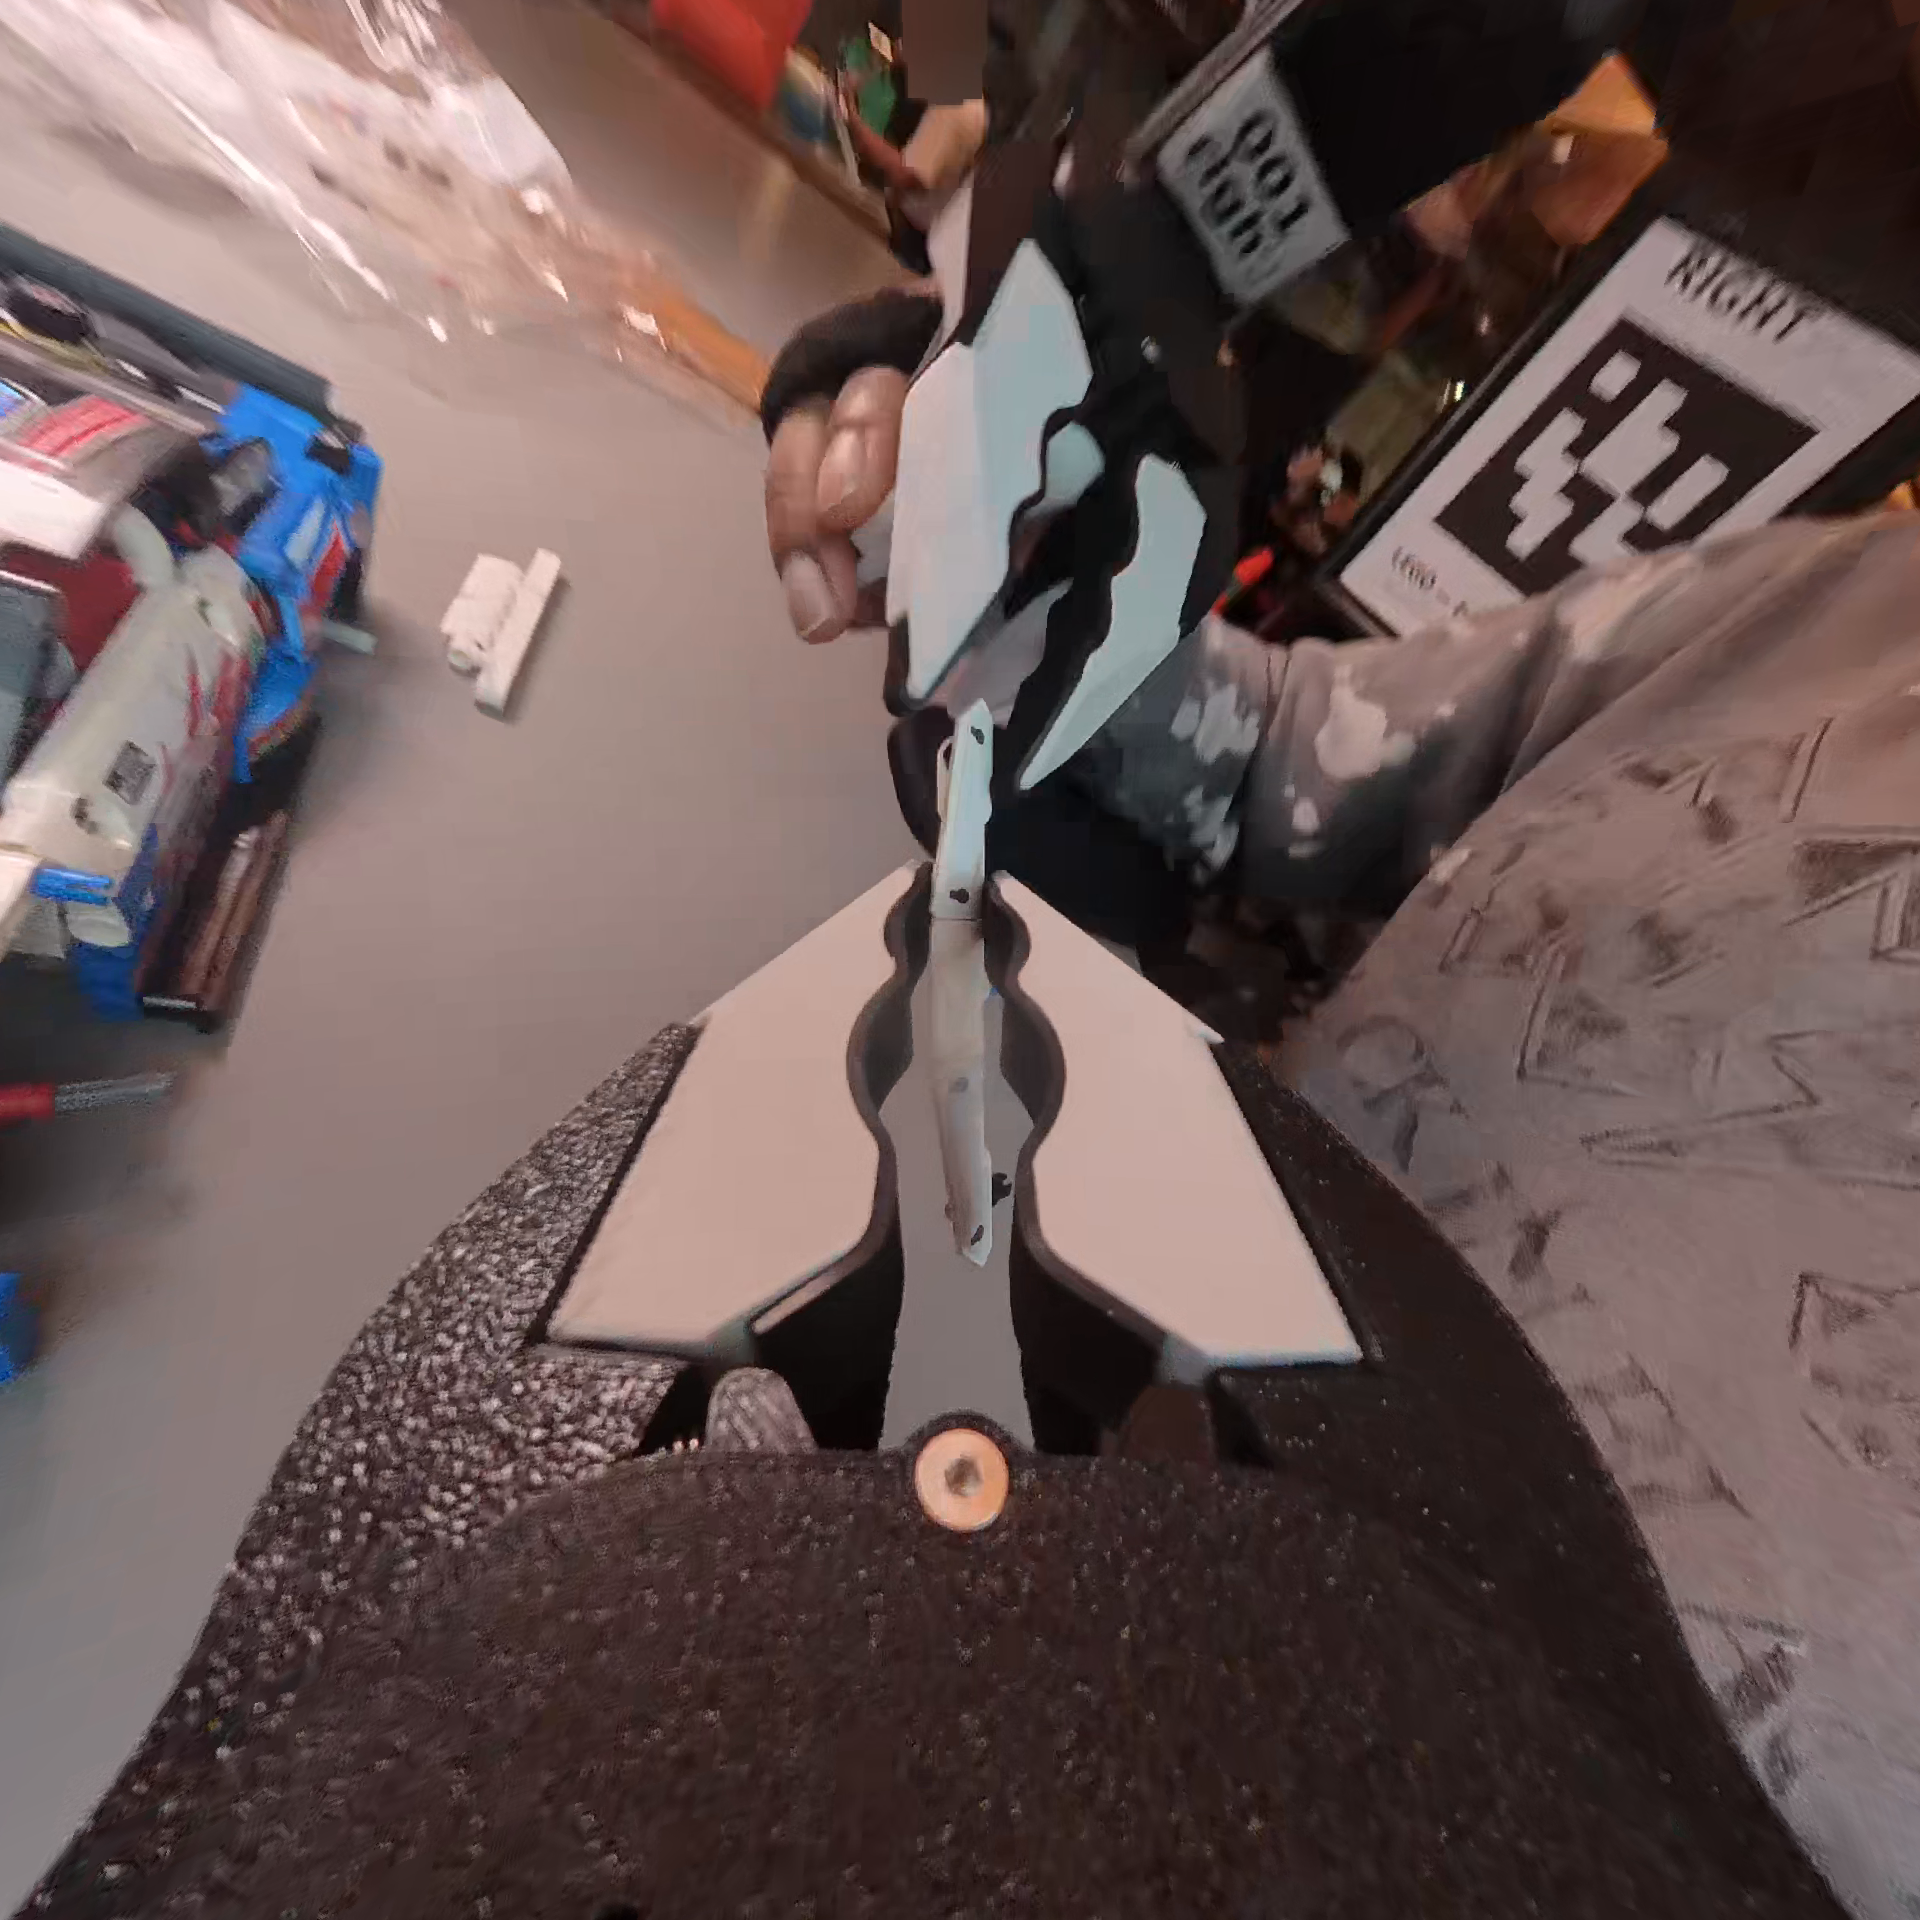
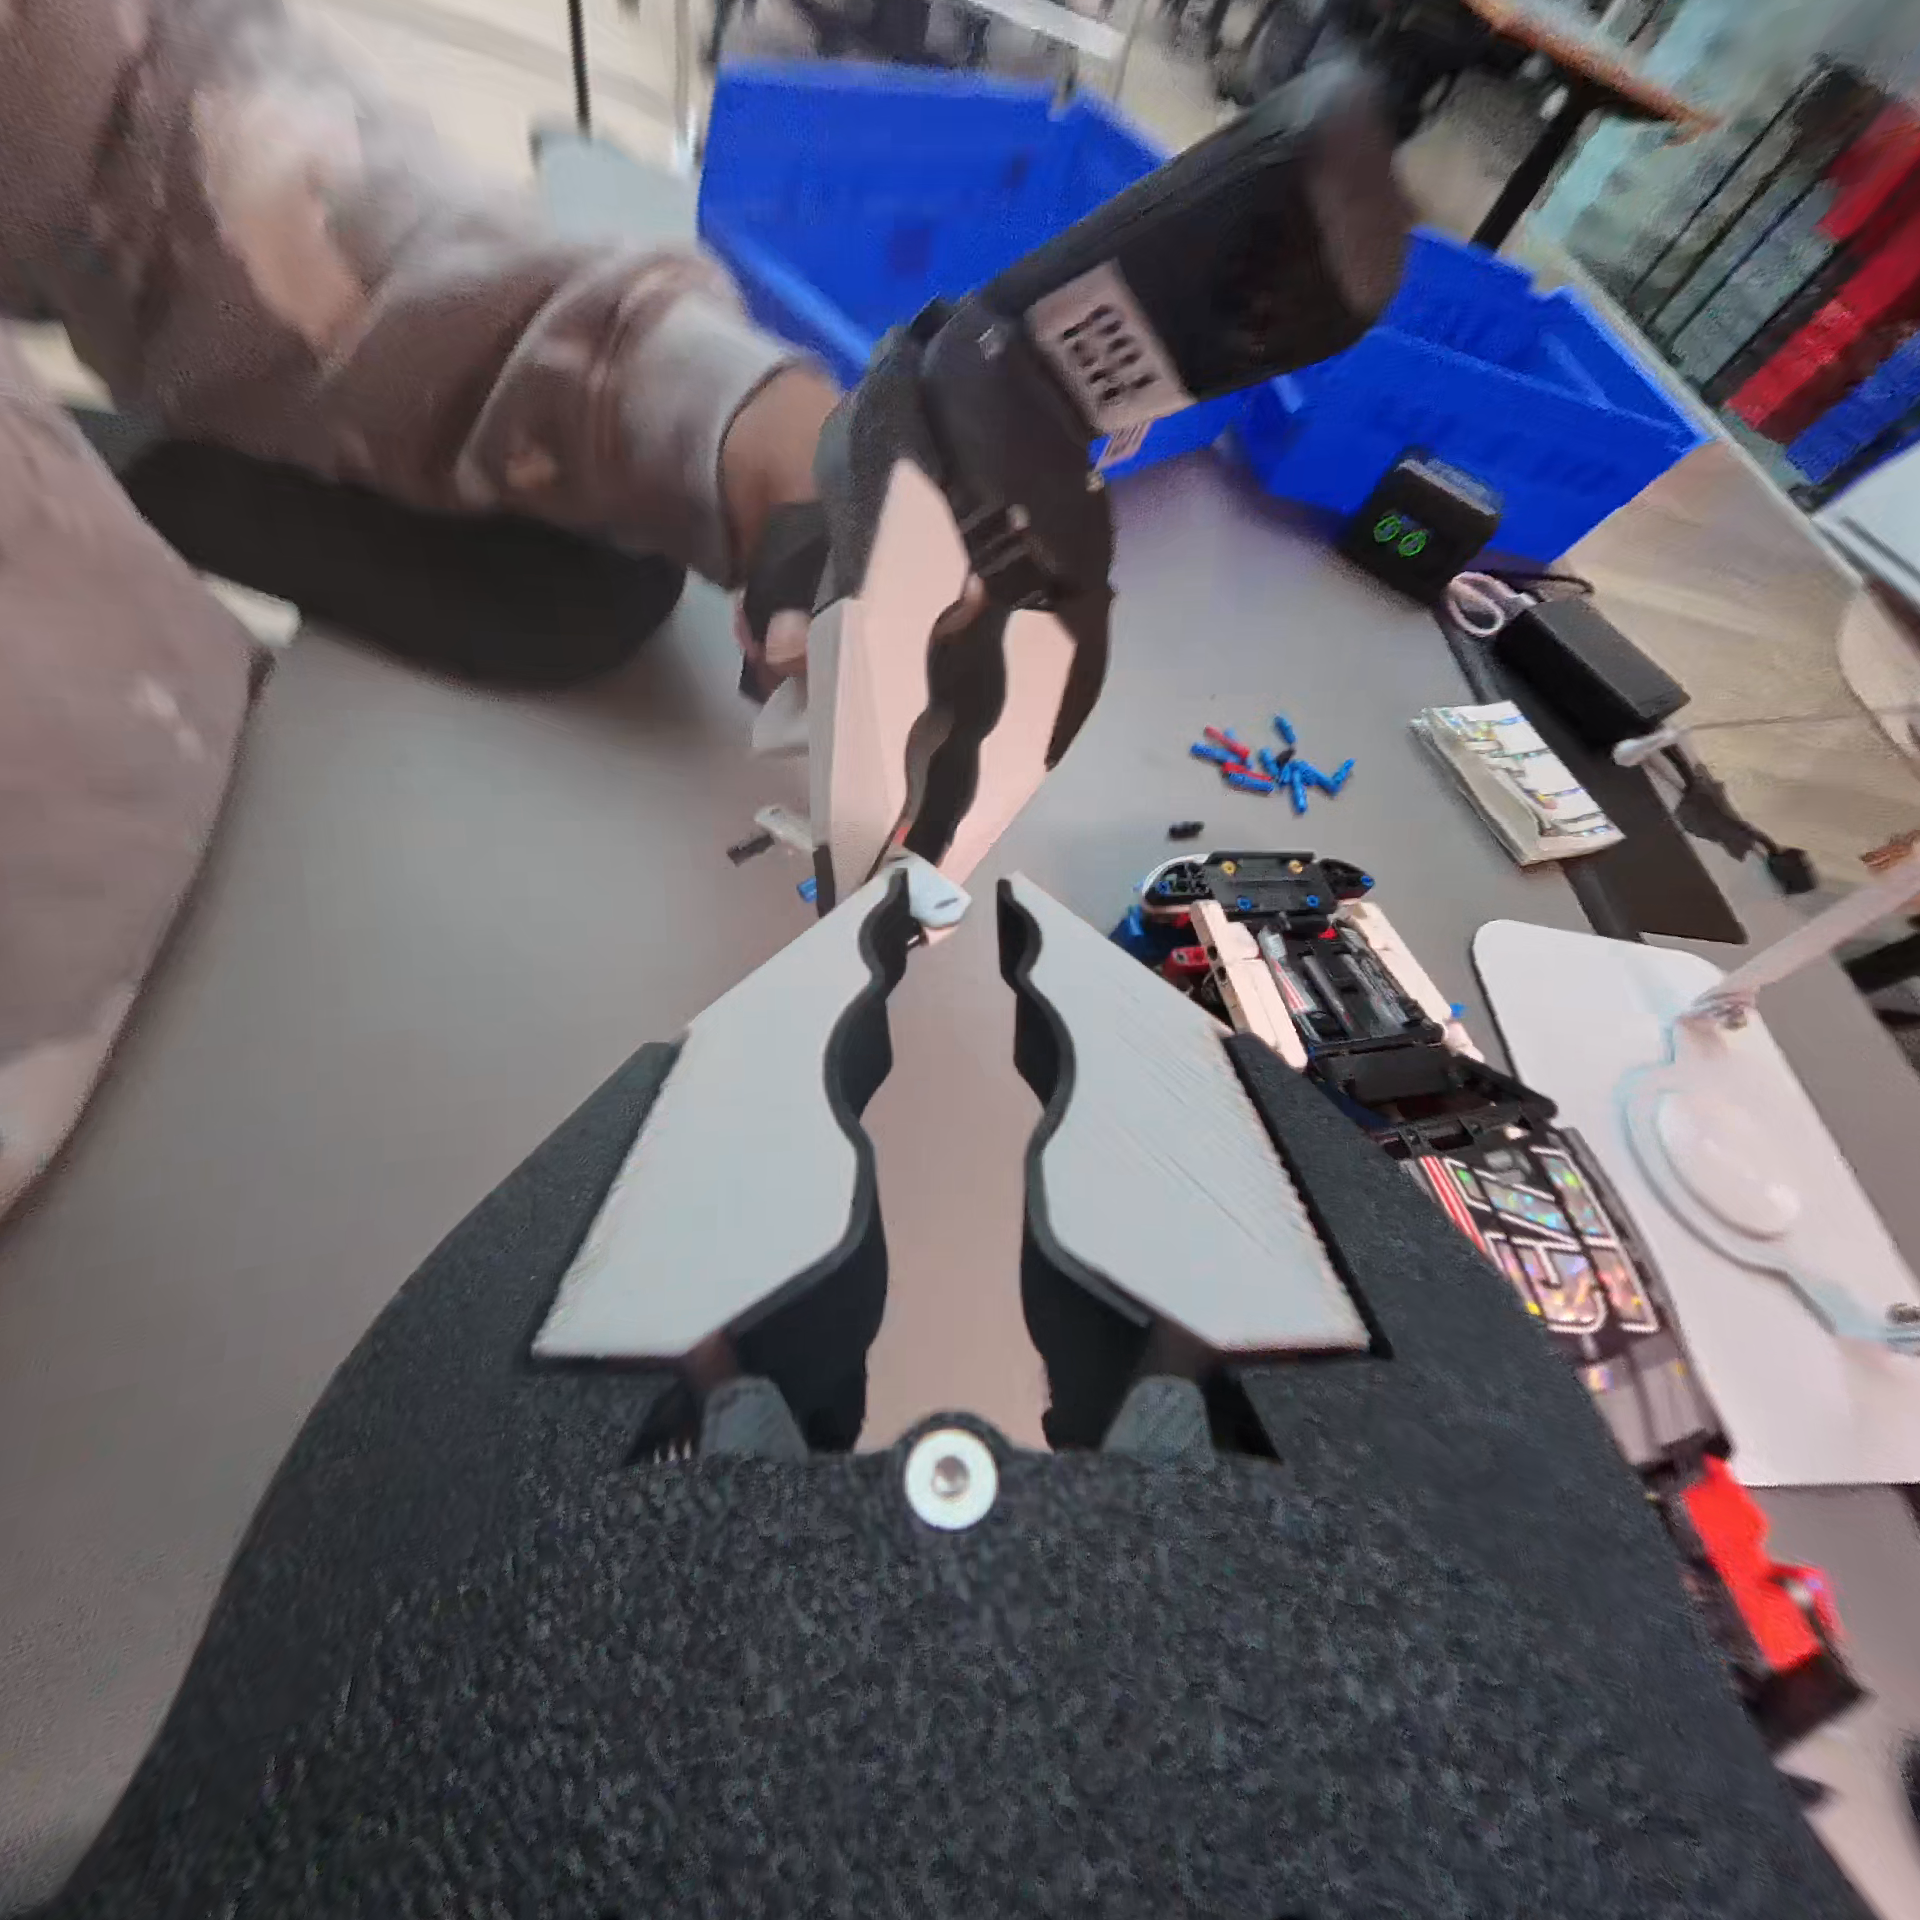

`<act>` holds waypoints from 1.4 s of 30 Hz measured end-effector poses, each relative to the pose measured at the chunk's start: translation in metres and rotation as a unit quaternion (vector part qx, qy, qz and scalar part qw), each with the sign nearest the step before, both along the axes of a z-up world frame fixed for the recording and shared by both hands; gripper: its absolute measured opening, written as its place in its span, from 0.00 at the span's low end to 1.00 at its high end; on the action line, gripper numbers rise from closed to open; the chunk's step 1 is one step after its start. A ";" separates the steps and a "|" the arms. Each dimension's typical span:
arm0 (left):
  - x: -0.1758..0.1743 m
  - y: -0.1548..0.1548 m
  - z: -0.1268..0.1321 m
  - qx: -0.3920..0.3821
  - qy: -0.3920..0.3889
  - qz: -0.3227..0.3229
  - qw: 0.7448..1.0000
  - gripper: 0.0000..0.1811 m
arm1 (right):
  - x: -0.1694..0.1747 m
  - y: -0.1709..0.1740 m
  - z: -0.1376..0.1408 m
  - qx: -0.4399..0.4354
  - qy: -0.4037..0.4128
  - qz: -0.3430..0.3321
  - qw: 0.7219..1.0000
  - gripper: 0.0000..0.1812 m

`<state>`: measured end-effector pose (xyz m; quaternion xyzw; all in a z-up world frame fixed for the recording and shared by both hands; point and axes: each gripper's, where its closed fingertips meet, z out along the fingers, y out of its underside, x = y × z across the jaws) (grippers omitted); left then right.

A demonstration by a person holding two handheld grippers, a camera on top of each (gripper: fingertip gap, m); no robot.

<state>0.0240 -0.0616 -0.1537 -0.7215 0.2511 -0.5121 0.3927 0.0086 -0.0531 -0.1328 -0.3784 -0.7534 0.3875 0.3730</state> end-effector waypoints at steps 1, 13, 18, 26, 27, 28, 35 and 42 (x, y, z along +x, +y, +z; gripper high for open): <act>-0.004 0.005 0.006 0.012 -0.026 0.026 0.999 0.04 | -0.002 0.009 0.008 -0.059 0.027 -0.018 0.998 0.11; -0.027 0.030 0.014 0.033 -0.105 0.156 0.982 0.04 | -0.026 0.026 0.010 -0.236 0.101 -0.086 0.963 0.04; -0.025 0.025 0.008 0.012 -0.108 0.127 0.986 0.04 | -0.026 0.023 0.003 -0.303 0.077 -0.060 0.948 0.02; -0.022 0.011 0.006 0.007 -0.089 0.088 0.992 0.03 | -0.024 0.007 -0.009 -0.363 0.031 -0.007 0.931 0.00; -0.023 0.011 0.004 0.004 -0.082 0.089 0.993 0.03 | -0.025 0.005 -0.010 -0.360 0.030 -0.008 0.932 0.00; -0.024 0.012 0.002 0.003 -0.074 0.096 0.993 0.03 | -0.026 0.006 -0.010 -0.356 0.030 -0.013 0.934 0.01; -0.026 0.013 0.005 -0.005 -0.086 0.104 0.991 0.03 | -0.027 0.010 -0.001 -0.346 0.057 -0.039 0.936 0.03; -0.023 0.012 0.004 -0.006 -0.084 0.102 0.991 0.03 | -0.027 0.008 -0.002 -0.345 0.061 -0.037 0.936 0.02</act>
